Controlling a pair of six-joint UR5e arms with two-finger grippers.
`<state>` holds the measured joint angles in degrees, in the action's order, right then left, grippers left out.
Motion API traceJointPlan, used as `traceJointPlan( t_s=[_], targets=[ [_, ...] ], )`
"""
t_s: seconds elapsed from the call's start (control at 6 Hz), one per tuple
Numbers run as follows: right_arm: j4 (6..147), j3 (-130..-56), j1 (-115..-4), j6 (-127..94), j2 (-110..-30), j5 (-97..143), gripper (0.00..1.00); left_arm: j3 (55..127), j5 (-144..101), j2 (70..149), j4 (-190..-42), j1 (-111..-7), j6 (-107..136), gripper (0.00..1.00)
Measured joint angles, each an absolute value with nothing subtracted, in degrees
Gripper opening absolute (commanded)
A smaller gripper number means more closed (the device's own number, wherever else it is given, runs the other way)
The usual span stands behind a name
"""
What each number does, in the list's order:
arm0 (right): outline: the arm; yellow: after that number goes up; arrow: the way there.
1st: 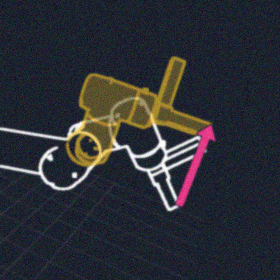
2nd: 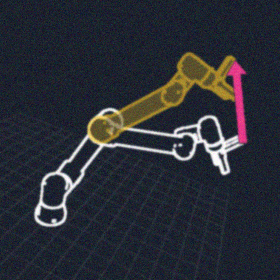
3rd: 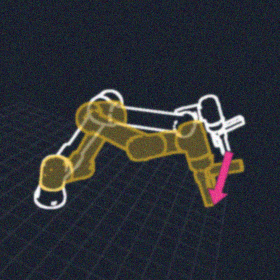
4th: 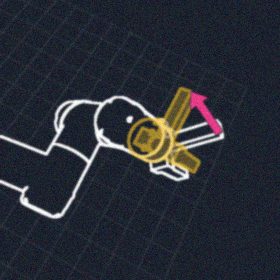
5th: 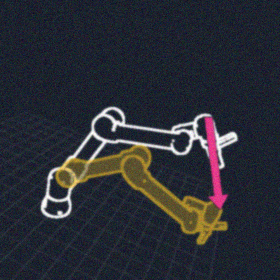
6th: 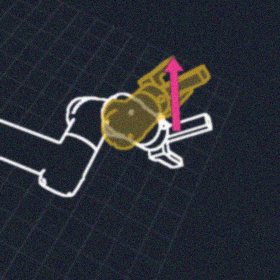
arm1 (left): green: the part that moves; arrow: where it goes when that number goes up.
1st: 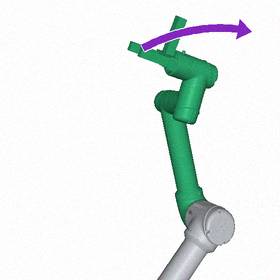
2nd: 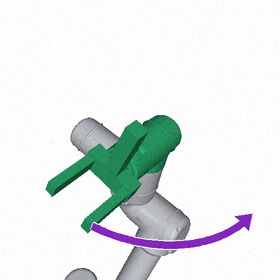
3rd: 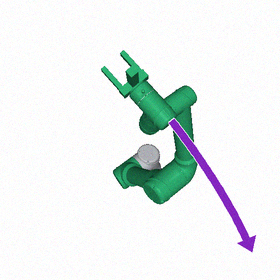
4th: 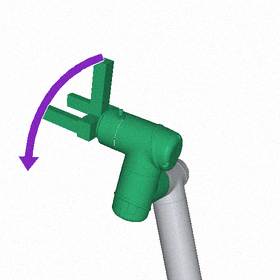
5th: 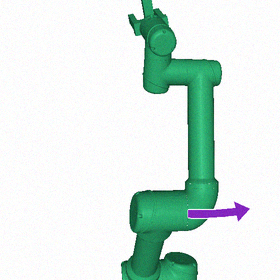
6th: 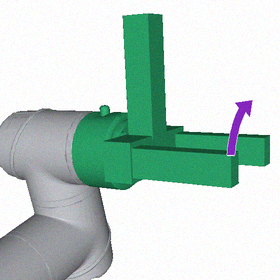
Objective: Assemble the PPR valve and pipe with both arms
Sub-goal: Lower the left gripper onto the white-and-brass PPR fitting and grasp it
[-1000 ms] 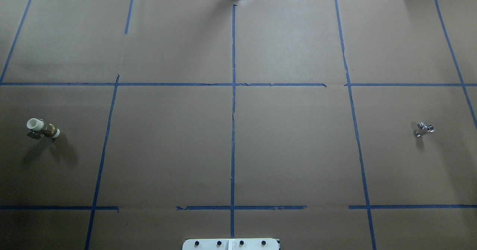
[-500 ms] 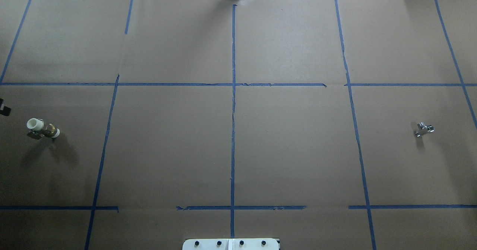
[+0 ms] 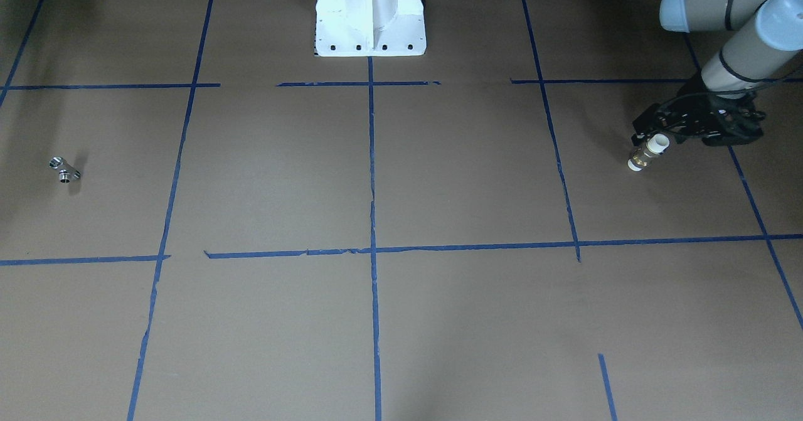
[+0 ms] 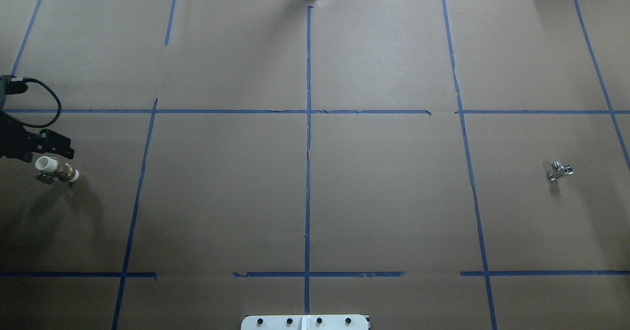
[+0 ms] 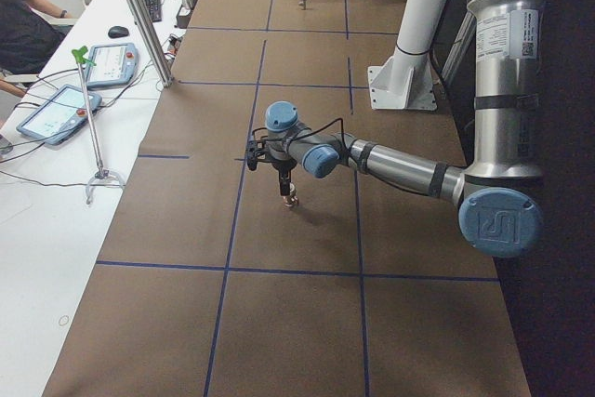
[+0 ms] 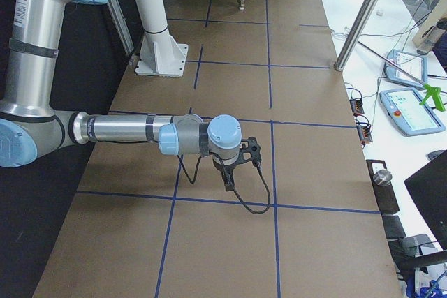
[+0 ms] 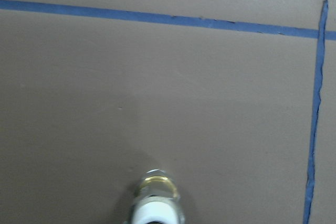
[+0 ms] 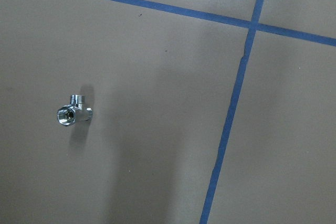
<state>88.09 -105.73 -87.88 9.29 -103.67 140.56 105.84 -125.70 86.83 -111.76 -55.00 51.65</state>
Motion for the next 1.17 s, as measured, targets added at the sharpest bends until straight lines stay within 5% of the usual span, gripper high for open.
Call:
traceJointPlan(
  t_s=[0.33, 0.67, 0.83, 1.17],
  targets=[
    [88.1, -105.7, -87.4, 9.3, -103.6, 140.6, 1.0, 105.5, -124.1, 86.6, -111.8, -54.0, 51.9, 0.99],
    [88.2, -105.5, -86.5, 9.2, -103.6, 140.8, 1.0, 105.2, -124.1, 85.8, -111.8, -54.0, 51.7, 0.85],
    [88.2, -105.4, -86.2, 9.2, -103.6, 141.2, 1.0, 104.9, -124.1, 85.7, -111.9, -54.0, 51.7, 0.66],
    [88.1, -105.3, -85.7, 9.2, -103.5, 141.5, 1.0, 104.7, -124.2, 85.5, -111.9, -54.1, 51.7, 0.0]
  ],
)
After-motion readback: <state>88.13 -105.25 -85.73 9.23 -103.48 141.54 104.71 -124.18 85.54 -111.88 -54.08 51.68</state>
